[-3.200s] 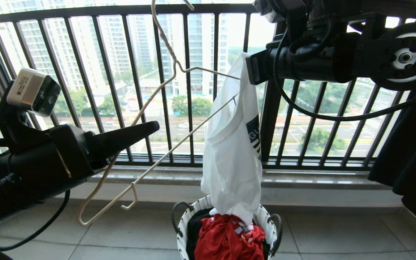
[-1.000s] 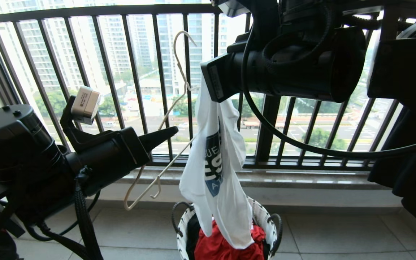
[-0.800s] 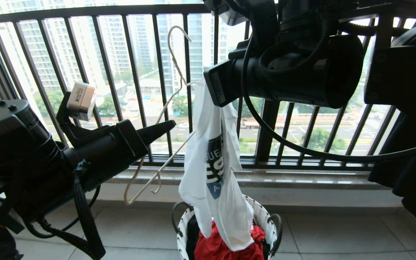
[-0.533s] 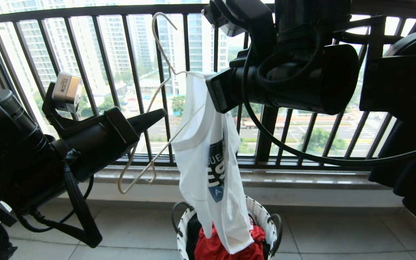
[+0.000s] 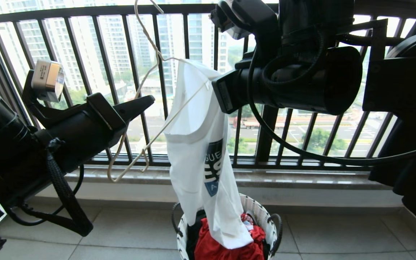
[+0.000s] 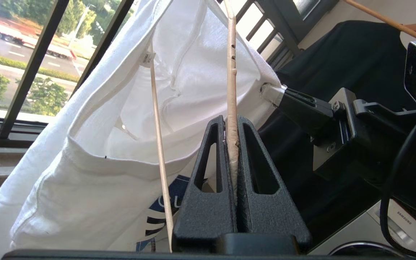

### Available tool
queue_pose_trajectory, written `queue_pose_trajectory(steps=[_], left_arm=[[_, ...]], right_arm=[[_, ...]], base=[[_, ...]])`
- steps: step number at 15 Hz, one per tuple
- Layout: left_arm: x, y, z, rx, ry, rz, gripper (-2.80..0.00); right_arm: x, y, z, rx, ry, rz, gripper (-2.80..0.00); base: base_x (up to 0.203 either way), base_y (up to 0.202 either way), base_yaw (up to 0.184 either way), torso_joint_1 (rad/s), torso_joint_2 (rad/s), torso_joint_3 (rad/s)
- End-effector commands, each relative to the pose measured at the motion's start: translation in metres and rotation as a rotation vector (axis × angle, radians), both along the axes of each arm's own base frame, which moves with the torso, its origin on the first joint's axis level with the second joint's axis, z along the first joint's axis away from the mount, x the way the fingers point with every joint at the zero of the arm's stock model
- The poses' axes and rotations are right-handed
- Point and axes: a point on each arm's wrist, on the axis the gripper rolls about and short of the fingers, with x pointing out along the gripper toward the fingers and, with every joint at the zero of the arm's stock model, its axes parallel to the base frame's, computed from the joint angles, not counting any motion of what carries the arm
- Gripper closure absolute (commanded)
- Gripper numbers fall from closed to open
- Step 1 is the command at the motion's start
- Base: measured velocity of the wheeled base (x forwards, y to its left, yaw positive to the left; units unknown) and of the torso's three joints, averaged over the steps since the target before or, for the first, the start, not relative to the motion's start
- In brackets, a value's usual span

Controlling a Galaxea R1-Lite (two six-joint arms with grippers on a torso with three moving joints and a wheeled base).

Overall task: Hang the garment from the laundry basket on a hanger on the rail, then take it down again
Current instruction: Hang the clothes on the clothes rack

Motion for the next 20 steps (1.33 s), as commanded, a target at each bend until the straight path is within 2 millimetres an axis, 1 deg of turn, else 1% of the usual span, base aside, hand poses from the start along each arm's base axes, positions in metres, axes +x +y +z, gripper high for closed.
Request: queue_pose_trajectory(steps=[1,5,8,10,13,15,19,20], left_arm=[[-0.001,0.002,0.003,-0.008,-0.012,0.006,0.0],[-0.002,0.003,0.004,-0.005,-0.02,0.005,0.0],[-0.008,0.003,0.004,0.018,-0.018,-0.062,0.0],[-0.012,0.004,0.003,0.052,0.039,-0.099,0.0],[-0.014,0.005,0.009,0.095,0.135,-0.109,0.0],[-0.015,0.005,0.012,0.146,0.17,-0.105,0.0],[-0.016,0.005,0.009,0.233,0.215,-0.103,0.0],[-0.019,0.005,0.009,0.251,0.222,-0.119,0.0]], right_arm=[[0.003,-0.009,0.004,-0.004,-0.014,-0.024,0.0],[0.022,-0.03,0.004,-0.089,-0.051,-0.09,0.0],[0.036,-0.042,0.002,-0.127,-0.059,-0.119,0.0],[0.045,-0.051,0.001,-0.149,-0.065,-0.136,0.0],[0.06,-0.06,-0.003,-0.179,-0.093,-0.169,0.0],[0.064,-0.064,-0.004,-0.193,-0.096,-0.18,0.0],[0.07,-0.069,-0.006,-0.222,-0.103,-0.183,0.0],[0.07,-0.07,-0.006,-0.225,-0.104,-0.184,0.0]], base=[[0.0,0.0,0.0,0.0,0.0,0.0],[0.0,0.0,0.0,0.0,0.0,0.0],[0.0,0.0,0.0,0.0,0.0,0.0],[0.0,0.0,0.0,0.0,0.0,0.0],[0.0,0.0,0.0,0.0,0.0,0.0],[0.0,0.0,0.0,0.0,0.0,0.0],[0.0,0.0,0.0,0.0,0.0,0.0],[0.0,0.0,0.0,0.0,0.0,0.0]])
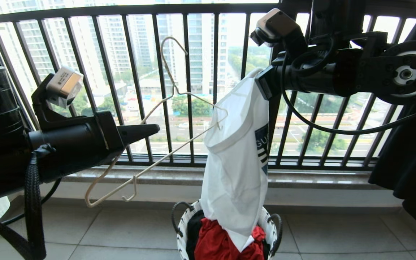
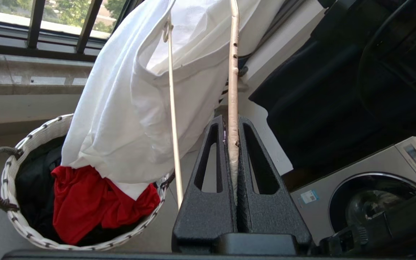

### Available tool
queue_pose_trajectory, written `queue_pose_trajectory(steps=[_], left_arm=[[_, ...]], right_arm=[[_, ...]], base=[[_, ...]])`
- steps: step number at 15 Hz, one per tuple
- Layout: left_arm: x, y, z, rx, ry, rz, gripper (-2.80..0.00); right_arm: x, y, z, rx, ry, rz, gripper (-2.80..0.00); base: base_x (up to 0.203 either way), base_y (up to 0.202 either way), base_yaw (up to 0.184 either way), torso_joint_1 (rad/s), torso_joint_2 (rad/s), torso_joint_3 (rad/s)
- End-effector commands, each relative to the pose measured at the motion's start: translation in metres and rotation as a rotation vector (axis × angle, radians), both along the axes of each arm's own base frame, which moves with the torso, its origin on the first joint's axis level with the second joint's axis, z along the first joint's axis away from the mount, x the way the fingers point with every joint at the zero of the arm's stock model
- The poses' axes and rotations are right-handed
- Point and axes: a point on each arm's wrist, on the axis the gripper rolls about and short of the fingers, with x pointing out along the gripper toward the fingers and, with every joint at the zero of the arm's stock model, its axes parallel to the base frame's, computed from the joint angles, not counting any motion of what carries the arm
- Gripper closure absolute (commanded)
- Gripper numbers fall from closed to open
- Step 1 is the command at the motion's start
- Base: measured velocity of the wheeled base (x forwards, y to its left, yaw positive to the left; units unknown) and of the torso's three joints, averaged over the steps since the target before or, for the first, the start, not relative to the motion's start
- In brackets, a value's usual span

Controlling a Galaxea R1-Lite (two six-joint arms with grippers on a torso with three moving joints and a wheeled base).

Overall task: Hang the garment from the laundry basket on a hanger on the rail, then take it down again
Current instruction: Hang the clothes on the clothes rack

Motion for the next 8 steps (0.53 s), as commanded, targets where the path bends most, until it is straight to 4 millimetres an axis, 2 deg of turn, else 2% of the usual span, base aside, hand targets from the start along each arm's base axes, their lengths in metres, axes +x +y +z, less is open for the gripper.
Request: queue_pose_trajectory(steps=[1,3,8], left_arm=[[-0.008,-0.001,0.003,0.01,0.006,-0.065,0.0],[-0.017,0.001,0.004,0.005,0.015,-0.162,0.0],[-0.021,-0.003,0.002,0.003,0.018,-0.19,0.0]], right_arm=[[0.002,-0.001,-0.001,-0.006,0.002,-0.005,0.0],[0.002,0.0,-0.002,-0.007,0.005,-0.002,0.0],[0.002,0.001,-0.004,-0.008,0.009,0.007,0.0]], base=[[0.0,0.0,0.0,0.0,0.0,0.0],[0.0,0.0,0.0,0.0,0.0,0.0],[0.0,0.0,0.0,0.0,0.0,0.0]])
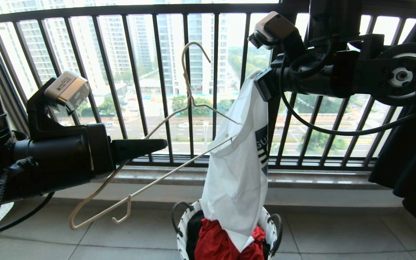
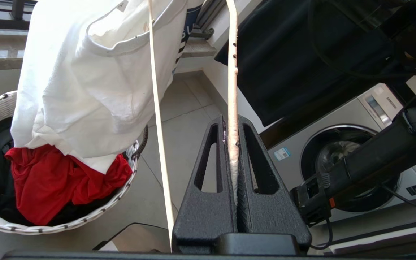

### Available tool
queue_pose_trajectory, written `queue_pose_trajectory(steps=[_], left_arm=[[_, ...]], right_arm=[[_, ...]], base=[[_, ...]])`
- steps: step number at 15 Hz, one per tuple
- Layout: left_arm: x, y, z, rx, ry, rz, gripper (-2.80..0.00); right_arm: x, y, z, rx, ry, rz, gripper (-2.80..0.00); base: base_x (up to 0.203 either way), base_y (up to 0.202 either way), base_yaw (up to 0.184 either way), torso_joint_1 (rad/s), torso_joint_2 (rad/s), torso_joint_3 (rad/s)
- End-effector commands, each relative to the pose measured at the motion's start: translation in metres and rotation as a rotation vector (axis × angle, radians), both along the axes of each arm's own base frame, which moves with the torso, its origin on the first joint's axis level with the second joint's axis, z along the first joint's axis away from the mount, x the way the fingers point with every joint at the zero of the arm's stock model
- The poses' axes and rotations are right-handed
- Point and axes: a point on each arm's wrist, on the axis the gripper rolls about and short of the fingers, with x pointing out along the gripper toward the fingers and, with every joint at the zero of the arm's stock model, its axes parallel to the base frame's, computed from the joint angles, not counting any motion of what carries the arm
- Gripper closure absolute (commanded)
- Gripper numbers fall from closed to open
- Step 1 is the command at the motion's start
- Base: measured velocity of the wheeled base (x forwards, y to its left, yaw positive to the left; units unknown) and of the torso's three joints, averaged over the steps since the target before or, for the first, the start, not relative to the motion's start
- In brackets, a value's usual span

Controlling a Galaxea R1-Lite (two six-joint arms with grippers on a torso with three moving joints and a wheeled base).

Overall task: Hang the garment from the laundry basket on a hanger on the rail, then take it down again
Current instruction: Hang the clothes on the clothes rack

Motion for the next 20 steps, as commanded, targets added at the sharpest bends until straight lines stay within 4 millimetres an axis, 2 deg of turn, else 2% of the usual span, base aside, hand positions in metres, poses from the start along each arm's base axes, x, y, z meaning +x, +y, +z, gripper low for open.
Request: queue_pose_trajectory(steps=[1,5,11,20], left_arm=[[-0.001,0.0,0.001,-0.007,-0.006,-0.004,0.0],[-0.001,0.001,0.001,-0.002,-0.018,0.01,0.0],[0.003,0.017,0.01,0.005,-0.079,0.097,0.0],[0.003,0.015,0.009,-0.018,-0.044,0.077,0.0]], right_arm=[[-0.001,0.001,0.0,-0.001,0.0,0.003,0.0],[-0.005,0.005,0.001,0.0,-0.002,0.018,0.0],[-0.008,0.005,0.001,-0.004,0.001,0.024,0.0],[-0.013,0.023,-0.008,-0.015,0.018,0.072,0.0]], base=[[0.0,0.0,0.0,0.0,0.0,0.0],[0.0,0.0,0.0,0.0,0.0,0.0],[0.0,0.0,0.0,0.0,0.0,0.0],[0.0,0.0,0.0,0.0,0.0,0.0]])
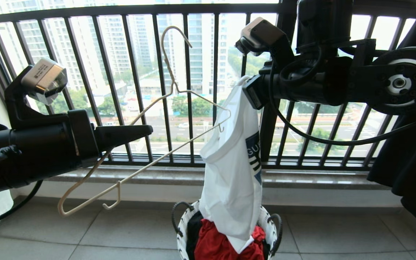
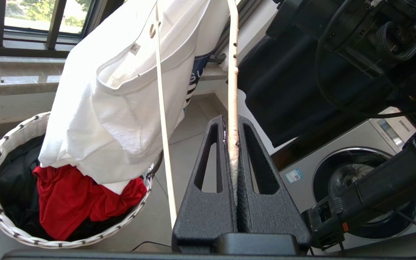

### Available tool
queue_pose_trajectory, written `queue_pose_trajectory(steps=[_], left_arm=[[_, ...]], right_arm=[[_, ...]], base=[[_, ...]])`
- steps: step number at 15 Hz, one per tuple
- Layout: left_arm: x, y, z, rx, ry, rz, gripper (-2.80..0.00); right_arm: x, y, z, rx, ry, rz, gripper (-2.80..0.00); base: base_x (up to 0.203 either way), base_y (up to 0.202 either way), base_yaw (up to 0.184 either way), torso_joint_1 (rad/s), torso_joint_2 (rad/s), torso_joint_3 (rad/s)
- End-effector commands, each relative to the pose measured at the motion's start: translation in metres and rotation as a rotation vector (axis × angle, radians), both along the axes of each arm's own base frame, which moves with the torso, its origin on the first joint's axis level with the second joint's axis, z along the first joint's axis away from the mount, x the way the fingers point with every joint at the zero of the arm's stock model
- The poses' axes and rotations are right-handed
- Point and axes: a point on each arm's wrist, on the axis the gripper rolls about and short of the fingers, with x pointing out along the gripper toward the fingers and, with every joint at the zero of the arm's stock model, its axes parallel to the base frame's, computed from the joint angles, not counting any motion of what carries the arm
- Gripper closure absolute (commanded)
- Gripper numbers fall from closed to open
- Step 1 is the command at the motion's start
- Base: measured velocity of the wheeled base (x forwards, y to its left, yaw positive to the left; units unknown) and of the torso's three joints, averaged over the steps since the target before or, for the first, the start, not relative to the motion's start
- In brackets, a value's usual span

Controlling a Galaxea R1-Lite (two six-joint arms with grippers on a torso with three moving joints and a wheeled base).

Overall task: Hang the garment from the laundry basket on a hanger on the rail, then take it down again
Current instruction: Hang the clothes on the clothes rack

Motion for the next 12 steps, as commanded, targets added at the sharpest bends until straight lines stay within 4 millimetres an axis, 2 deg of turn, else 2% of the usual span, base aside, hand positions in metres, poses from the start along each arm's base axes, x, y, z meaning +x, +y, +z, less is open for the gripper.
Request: queue_pose_trajectory(steps=[1,7,12], left_arm=[[0.0,-0.001,0.0,-0.005,0.005,-0.008,0.0],[-0.006,-0.008,-0.004,-0.008,0.026,-0.085,0.0],[-0.006,-0.009,-0.006,-0.011,0.039,-0.096,0.0]], right_arm=[[0.001,0.003,-0.001,0.001,-0.008,0.003,0.0],[0.001,0.007,-0.001,0.005,-0.02,0.011,0.0],[-0.007,0.021,-0.004,0.004,-0.012,0.054,0.0]], base=[[0.0,0.0,0.0,0.0,0.0,0.0],[0.0,0.0,0.0,0.0,0.0,0.0],[0.0,0.0,0.0,0.0,0.0,0.0]])
